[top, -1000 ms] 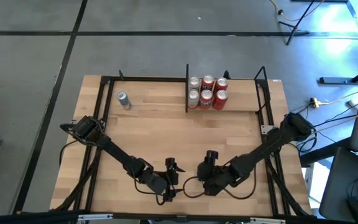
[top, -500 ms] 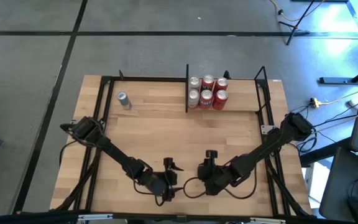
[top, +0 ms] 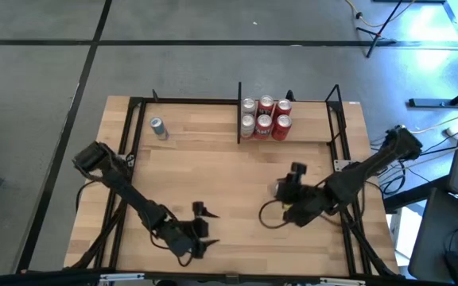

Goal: Place canned beverage on shelf
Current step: Put the bottom blue soda can on the shelf

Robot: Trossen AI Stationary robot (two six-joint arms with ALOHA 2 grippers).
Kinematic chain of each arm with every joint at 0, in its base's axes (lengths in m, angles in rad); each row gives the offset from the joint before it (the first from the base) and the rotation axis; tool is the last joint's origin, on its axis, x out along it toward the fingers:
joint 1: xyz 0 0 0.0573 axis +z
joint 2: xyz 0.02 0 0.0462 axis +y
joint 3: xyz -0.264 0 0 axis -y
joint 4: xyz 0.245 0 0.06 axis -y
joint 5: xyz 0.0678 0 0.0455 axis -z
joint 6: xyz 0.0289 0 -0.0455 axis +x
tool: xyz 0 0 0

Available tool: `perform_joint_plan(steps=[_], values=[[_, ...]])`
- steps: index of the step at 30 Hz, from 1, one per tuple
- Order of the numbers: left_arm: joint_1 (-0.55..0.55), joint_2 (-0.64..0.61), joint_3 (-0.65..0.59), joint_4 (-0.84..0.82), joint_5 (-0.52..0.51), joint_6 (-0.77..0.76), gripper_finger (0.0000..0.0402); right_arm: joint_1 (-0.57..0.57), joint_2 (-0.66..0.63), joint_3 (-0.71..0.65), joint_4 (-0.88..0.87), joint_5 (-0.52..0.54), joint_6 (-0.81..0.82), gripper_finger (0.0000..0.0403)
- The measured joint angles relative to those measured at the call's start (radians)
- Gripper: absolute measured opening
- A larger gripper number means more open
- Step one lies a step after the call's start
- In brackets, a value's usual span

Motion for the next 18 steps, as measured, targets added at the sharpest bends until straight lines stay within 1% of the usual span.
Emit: perform_joint_plan(steps=[1, 4, 9, 14, 18], values=[[-0.004, -0.026, -0.030, 0.006, -0.016, -0.014, 0.0354, -0.010, -0.019, 0.000, -0.027, 0.007, 0.009, 0.0201], [-0.002, -0.103, -0.129, 0.047, -0.016, -0.058, 0.0354, -0.039, -0.072, 0.000, -0.103, 0.013, 0.027, 0.0201], [0.024, -0.202, -0.257, 0.168, 0.023, -0.054, 0.0354, -0.096, -0.156, 0.000, -0.164, 0.020, 0.021, 0.0201], [0.082, -0.263, -0.311, 0.168, 0.088, -0.031, 0.0354, -0.167, -0.231, -0.003, -0.244, 0.031, 0.004, 0.0201], [0.119, -0.271, -0.322, 0.164, 0.138, 0.032, 0.0354, -0.227, -0.319, -0.054, -0.252, 0.033, -0.003, 0.0201]])
